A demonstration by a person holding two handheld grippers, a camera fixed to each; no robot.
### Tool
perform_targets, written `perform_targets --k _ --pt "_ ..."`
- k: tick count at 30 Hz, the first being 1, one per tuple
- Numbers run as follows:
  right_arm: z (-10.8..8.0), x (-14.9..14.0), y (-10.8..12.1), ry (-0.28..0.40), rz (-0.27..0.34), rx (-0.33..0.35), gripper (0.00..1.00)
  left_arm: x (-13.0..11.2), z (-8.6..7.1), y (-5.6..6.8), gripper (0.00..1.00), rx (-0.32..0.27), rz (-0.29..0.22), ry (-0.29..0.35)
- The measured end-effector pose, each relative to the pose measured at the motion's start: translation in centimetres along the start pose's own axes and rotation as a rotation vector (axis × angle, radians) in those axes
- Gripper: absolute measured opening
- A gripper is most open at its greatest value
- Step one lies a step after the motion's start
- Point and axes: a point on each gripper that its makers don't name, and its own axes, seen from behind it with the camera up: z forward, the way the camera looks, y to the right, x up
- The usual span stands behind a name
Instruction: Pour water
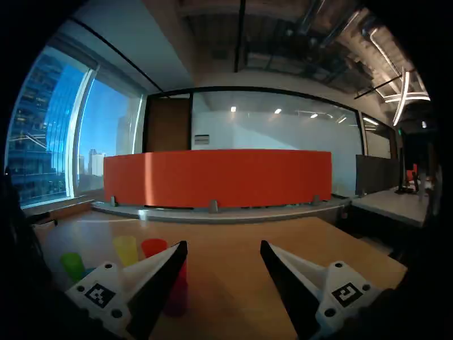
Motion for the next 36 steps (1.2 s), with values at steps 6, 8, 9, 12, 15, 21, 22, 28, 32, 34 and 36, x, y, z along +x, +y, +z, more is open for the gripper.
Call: perform_targets --k 6,8,9,12,15,21,22,28,32,34,36 --pt "0.0 -0.4 0.1 -0.01 -0.009 -0.006 1.0 -0.7 0.4 -0.3 0.98 0.004 -0.007 -0.004" --pt "0.0 -0.4 0.1 -0.012 -0.009 -0.006 1.0 -0.9 0.5 -0.4 0.98 0.004 -0.005 -0.006" --pt "0.0 -0.4 0.1 -0.013 -0.009 -0.005 1.0 -0.9 0.5 -0.4 0.98 0.004 -0.005 -0.007" --pt "0.0 -0.3 0.2 -0.013 -0.011 -0.009 1.0 -0.8 0.6 -0.5 0.98 -0.002 -0.016 -0.006" --pt "0.0 -0.2 0.2 -0.012 -0.012 -0.009 1.0 -0.9 0.7 -0.5 0.98 -0.006 -0.027 -0.004" --pt "0.1 -0.5 0.3 -0.015 -0.012 -0.012 1.0 -1.3 0.9 -0.8 0.98 -0.007 -0.04 -0.017" --pt "0.1 -0.5 0.3 -0.016 -0.012 -0.014 1.0 -1.4 0.9 -0.8 0.98 -0.007 -0.043 -0.02" --pt "0.2 -0.6 0.4 -0.019 -0.013 -0.017 1.0 -1.7 1.0 -1.2 0.98 -0.006 -0.049 -0.031" --pt "0.1 -0.6 0.5 -0.019 -0.012 -0.019 1.0 -1.7 1.1 -1.3 0.98 -0.005 -0.05 -0.031" --pt "0.1 -0.5 0.5 -0.019 -0.012 -0.019 1.0 -1.7 1.1 -1.3 0.98 -0.004 -0.05 -0.031" --pt "0.0 -0.3 0.5 -0.018 -0.013 -0.019 1.0 -1.7 1.2 -1.3 0.98 -0.004 -0.05 -0.031"
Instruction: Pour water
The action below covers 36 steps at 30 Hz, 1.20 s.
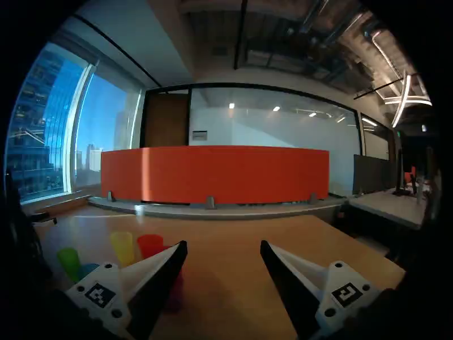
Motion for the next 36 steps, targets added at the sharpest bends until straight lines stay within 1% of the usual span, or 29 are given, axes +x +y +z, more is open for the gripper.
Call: perform_targets --k 12,21,27,33,36 --pt "-0.2 0.5 0.2 0.022 -0.005 -0.001 1.0 0.1 0.0 0.0 0.98 -0.002 0.001 -0.003" --pt "-0.2 0.8 0.7 0.06 -0.032 -0.003 1.0 0.0 0.1 0.0 0.98 -0.002 0.002 -0.003" --pt "0.4 1.0 0.6 0.092 -0.035 0.006 1.0 0.0 0.1 0.0 0.98 -0.002 0.002 -0.003" --pt "1.3 1.3 0.6 0.14 -0.037 -0.005 1.0 0.0 0.1 0.0 0.98 -0.002 0.001 -0.003" --pt "1.7 1.0 0.3 0.151 -0.034 0.004 1.0 0.0 0.1 0.0 0.98 -0.002 0.001 -0.003"
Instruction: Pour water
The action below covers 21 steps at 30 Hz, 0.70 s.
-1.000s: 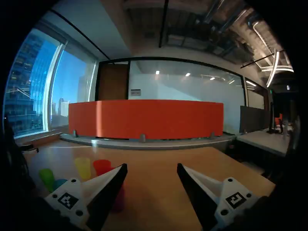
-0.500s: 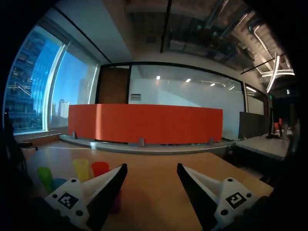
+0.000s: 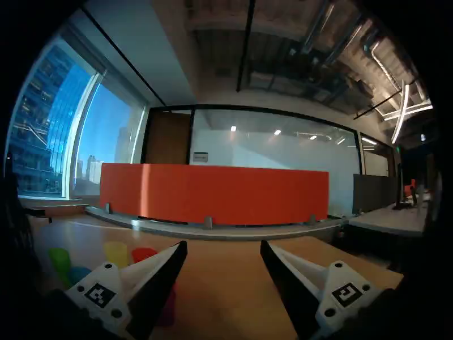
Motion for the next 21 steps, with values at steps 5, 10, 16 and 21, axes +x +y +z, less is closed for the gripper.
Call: perform_targets --k 5,10,16,21 --pt "0.7 -0.8 0.4 -0.006 0.025 -0.003 1.0 0.0 0.0 0.0 0.98 0.0 0.0 0.0" --pt "1.0 -1.9 1.1 -0.02 0.044 -0.012 1.0 0.0 0.0 0.0 0.98 0.0 0.0 0.0" --pt "1.1 -3.9 1.9 -0.056 0.05 -0.025 1.0 0.0 0.0 0.0 0.98 0.0 0.0 0.0" --pt "1.0 -4.9 2.1 -0.068 0.051 -0.024 1.0 -0.1 0.0 0.0 0.98 0.0 0.0 0.0"
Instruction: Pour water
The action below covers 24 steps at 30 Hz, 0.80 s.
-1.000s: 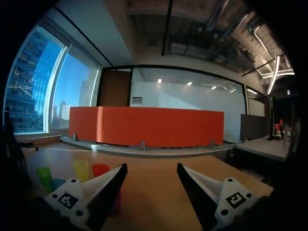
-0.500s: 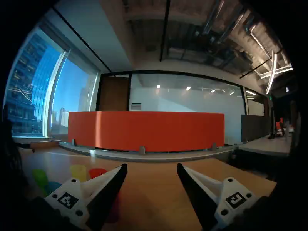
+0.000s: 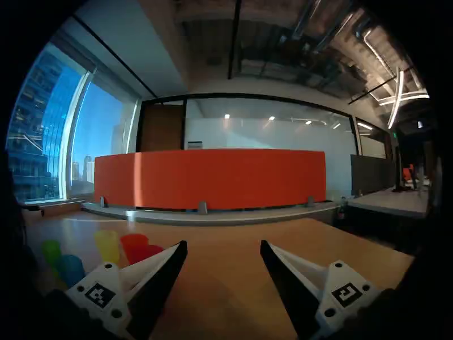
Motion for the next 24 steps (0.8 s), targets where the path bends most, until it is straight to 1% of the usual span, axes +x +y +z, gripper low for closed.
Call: perform_targets --k 9,18,24 --pt "0.5 -0.6 -0.1 -0.008 -0.002 0.006 1.0 0.0 0.0 0.0 0.98 0.0 0.0 0.0" --pt "0.6 -1.4 -0.3 -0.025 0.005 0.011 1.0 0.0 0.0 0.1 0.98 0.0 0.0 0.0" --pt "0.6 -1.6 -0.6 -0.035 -0.013 0.016 1.0 0.0 0.0 0.0 0.98 0.0 0.0 0.0"
